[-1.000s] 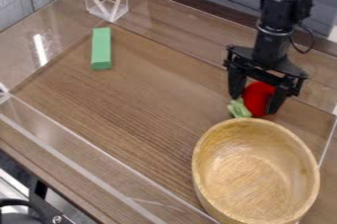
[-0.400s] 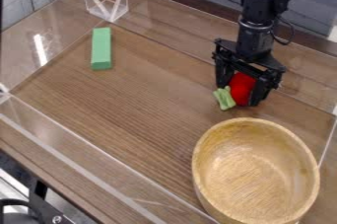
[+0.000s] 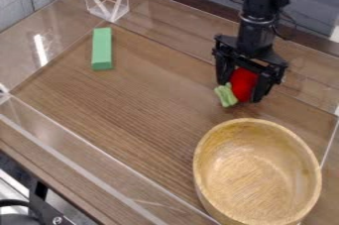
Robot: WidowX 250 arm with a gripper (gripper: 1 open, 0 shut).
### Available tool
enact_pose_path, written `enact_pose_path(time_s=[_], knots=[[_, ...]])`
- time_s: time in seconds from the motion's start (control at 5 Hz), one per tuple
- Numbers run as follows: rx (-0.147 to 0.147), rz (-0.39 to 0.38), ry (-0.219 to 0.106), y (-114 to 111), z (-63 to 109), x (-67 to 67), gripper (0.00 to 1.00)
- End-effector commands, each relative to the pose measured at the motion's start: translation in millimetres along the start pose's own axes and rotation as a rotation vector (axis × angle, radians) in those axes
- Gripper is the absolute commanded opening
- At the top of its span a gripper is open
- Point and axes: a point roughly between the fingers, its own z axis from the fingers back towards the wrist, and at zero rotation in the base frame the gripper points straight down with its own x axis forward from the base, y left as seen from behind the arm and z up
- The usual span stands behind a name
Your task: Move the red object to the right side of the table
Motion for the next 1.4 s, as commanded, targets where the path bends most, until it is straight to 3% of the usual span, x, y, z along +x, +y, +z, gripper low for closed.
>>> enact_pose_path(time_s=[0.0,0.2,0.6,1.2], knots=[[0.0,-0.085,-0.093,-7,33.8,5.1,1.0],[-0.008,-0.152,-0.091,-13,33.1,5.8,1.0],[-0.02,-0.079,-0.099,9,21.6,3.7,1.0],[-0.036,-0.026,-0.109,1,28.4,13.4,1.0]])
